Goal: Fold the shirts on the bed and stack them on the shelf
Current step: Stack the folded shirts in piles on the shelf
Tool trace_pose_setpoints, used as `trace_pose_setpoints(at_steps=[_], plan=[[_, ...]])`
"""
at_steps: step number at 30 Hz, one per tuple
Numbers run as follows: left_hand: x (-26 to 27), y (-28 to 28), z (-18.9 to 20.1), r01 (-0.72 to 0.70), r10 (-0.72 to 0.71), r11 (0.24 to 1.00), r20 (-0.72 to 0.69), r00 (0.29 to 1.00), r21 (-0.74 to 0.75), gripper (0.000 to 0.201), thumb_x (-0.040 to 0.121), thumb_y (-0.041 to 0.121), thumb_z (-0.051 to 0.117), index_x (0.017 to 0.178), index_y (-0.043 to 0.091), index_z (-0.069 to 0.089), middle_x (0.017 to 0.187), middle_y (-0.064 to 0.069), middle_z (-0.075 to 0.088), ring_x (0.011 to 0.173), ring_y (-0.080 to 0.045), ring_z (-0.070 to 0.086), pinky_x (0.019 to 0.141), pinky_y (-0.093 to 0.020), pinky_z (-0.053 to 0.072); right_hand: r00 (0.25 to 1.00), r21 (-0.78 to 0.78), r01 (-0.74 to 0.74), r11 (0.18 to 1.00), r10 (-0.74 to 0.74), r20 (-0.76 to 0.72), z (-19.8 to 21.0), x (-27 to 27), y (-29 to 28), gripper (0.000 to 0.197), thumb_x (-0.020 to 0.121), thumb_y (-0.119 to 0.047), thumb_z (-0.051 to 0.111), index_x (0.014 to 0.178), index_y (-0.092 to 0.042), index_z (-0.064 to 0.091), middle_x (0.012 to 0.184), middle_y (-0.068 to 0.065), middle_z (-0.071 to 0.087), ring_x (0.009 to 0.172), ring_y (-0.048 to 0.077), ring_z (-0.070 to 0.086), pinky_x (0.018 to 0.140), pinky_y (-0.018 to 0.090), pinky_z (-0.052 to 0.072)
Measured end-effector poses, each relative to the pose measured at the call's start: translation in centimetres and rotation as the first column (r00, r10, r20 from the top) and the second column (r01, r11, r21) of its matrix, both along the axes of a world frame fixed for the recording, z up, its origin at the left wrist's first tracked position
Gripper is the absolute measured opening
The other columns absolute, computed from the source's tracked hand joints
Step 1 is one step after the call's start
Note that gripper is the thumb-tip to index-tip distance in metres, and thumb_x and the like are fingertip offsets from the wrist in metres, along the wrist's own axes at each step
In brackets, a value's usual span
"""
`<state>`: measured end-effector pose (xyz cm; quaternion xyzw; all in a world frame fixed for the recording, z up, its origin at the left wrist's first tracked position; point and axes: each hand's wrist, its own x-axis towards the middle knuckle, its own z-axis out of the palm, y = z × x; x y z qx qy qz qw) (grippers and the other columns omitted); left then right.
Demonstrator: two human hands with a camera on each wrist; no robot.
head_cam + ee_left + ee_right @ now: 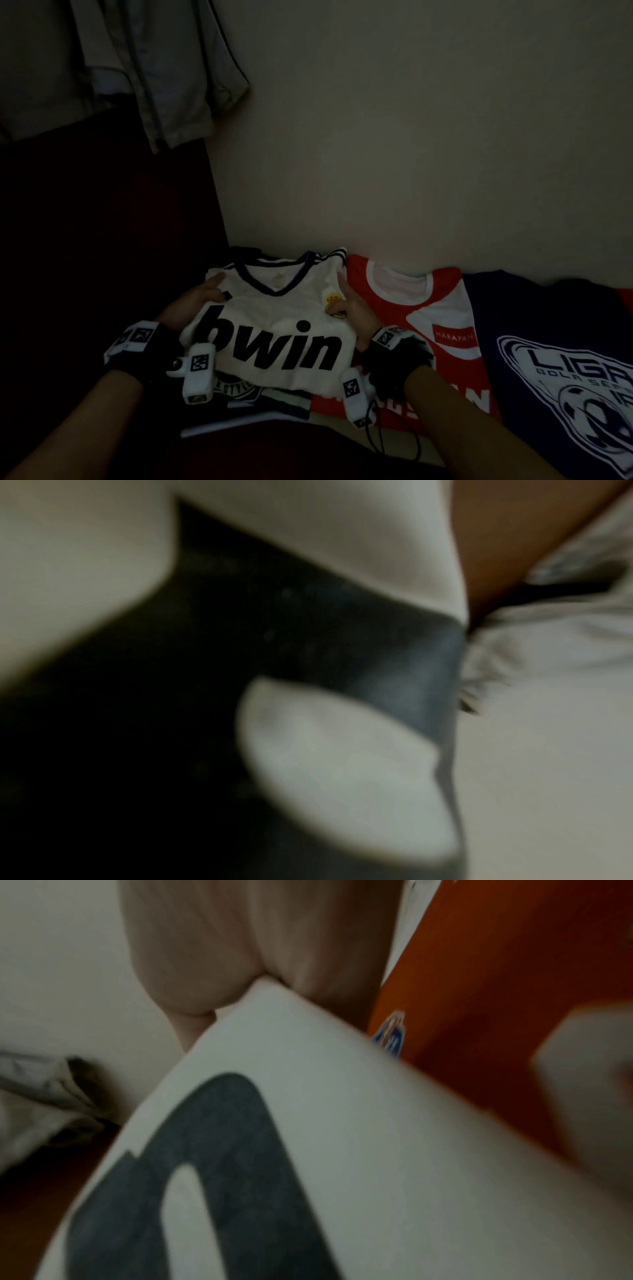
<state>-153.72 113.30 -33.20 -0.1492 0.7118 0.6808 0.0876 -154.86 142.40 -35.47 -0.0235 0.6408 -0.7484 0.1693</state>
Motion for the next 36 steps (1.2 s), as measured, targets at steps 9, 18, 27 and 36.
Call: trace_pose_setpoints(at_steps=[9,18,27,36], plan=[[0.2,11.3,1.1,0.158,-0.166,0.981,-0.072,0.983,-0.111,0.068,0.091,-0.001,0.056,0.149,0.027,0.034,0.157,-0.006,0.025,0.137,-0.028,0.035,0.095,-0.029,0.037,0.990,-0.006,0.140,0.990,-0.140,-0.007,-0.3,3.7,11.8,0.077,0.083,0.018,0.043,0.143,-0.030,0.044,0.141,0.012,0.051,0.121,0.034,0.053,0.093,0.031,0.048],[-3.2,18.8,6.2,0.287,-0.295,0.956,-0.253,0.922,-0.066,0.072,0.086,0.005,0.061,0.145,0.038,0.035,0.153,0.001,0.027,0.137,-0.021,0.034,0.114,-0.034,0.029,0.940,0.002,0.315,0.949,-0.311,-0.144,8.1,3.2,19.8,0.063,0.087,0.009,0.043,0.139,-0.026,0.044,0.110,-0.016,0.052,0.090,0.004,0.061,0.087,0.029,0.052],[-1.1,20.9,-2.6,0.153,-0.158,0.939,0.011,0.987,-0.308,0.078,0.084,0.011,0.074,0.150,0.008,0.031,0.150,-0.014,0.039,0.134,-0.030,0.042,0.107,-0.036,0.036,0.911,0.329,0.315,0.890,-0.381,0.158,-0.4,3.9,21.1,0.077,0.090,-0.001,0.058,0.154,-0.014,0.018,0.136,0.015,0.050,0.114,0.032,0.054,0.088,0.039,0.049],[3.1,20.2,-4.3,0.040,0.006,0.904,0.107,0.994,-0.426,0.069,0.077,0.063,0.069,0.102,-0.001,0.068,0.113,-0.018,0.067,0.089,-0.029,0.062,0.078,-0.030,0.050,0.883,0.409,0.405,0.818,-0.466,0.057,-4.8,5.6,21.7,0.095,0.049,-0.053,0.088,0.129,-0.014,0.055,0.123,0.008,0.064,0.103,0.027,0.065,0.093,0.045,0.053]])
